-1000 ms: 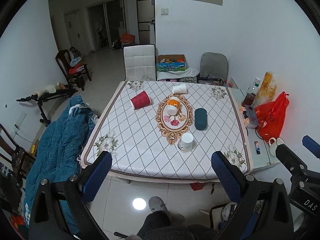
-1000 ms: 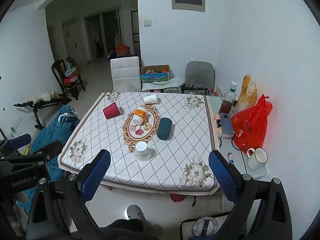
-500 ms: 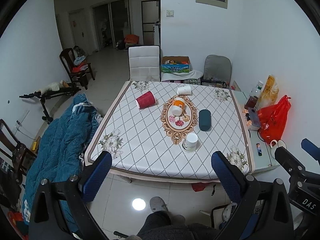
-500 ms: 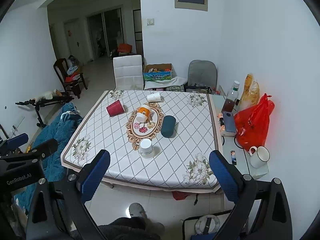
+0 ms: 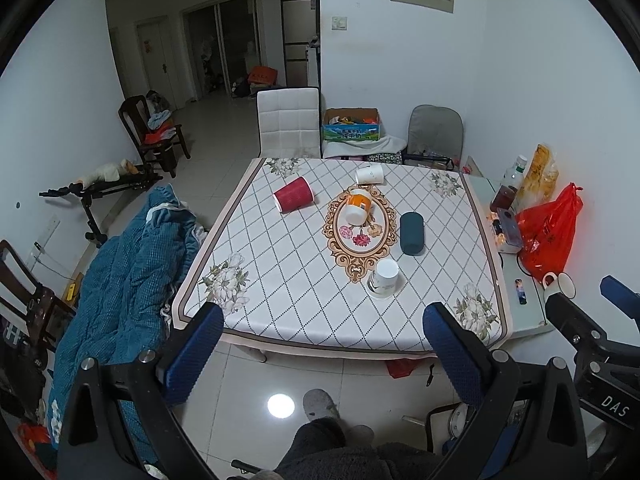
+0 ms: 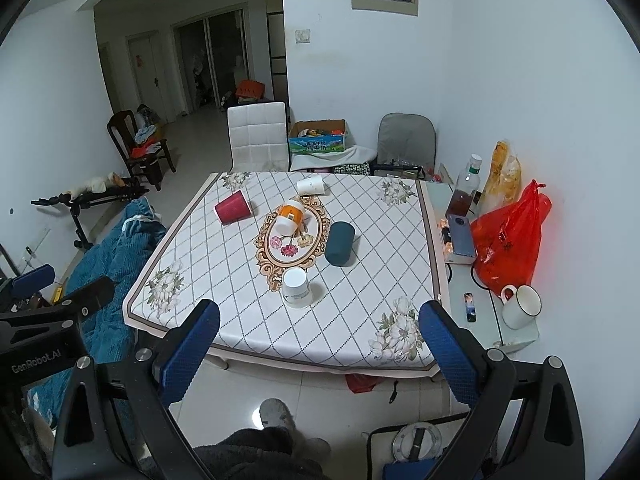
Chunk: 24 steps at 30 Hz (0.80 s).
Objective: Flip cup upside down
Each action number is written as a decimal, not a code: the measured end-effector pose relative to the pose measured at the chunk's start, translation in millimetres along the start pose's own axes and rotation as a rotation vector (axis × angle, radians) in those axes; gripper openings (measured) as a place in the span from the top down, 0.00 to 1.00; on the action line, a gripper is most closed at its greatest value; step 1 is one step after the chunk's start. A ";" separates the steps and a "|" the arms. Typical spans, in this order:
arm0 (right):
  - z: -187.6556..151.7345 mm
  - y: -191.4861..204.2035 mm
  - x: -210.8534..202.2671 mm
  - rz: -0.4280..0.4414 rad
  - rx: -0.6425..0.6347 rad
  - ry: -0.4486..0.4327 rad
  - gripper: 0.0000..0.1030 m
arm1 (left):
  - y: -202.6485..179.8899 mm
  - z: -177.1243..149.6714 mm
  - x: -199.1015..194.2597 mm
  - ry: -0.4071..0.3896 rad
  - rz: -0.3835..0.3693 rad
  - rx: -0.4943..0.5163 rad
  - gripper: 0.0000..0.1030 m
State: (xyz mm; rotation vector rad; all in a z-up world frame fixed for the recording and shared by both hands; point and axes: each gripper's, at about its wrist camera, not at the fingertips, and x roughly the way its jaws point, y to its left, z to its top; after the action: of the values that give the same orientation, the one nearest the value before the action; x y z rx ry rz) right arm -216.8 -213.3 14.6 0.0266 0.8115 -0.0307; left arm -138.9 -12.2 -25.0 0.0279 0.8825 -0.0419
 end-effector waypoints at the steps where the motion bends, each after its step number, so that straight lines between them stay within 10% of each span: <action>1: -1.3 -0.4 0.3 0.002 0.002 0.002 0.01 | -0.3 -0.4 0.0 0.000 0.001 0.003 0.01; 24: -11.7 -2.7 1.1 0.006 0.000 0.014 0.01 | 1.2 -16.7 -0.5 0.015 -0.006 0.015 0.01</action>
State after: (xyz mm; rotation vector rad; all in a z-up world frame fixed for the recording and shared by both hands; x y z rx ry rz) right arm -224.6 -215.6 5.7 0.0292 0.8249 -0.0246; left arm -152.0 -10.2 -35.3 0.0395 0.8970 -0.0538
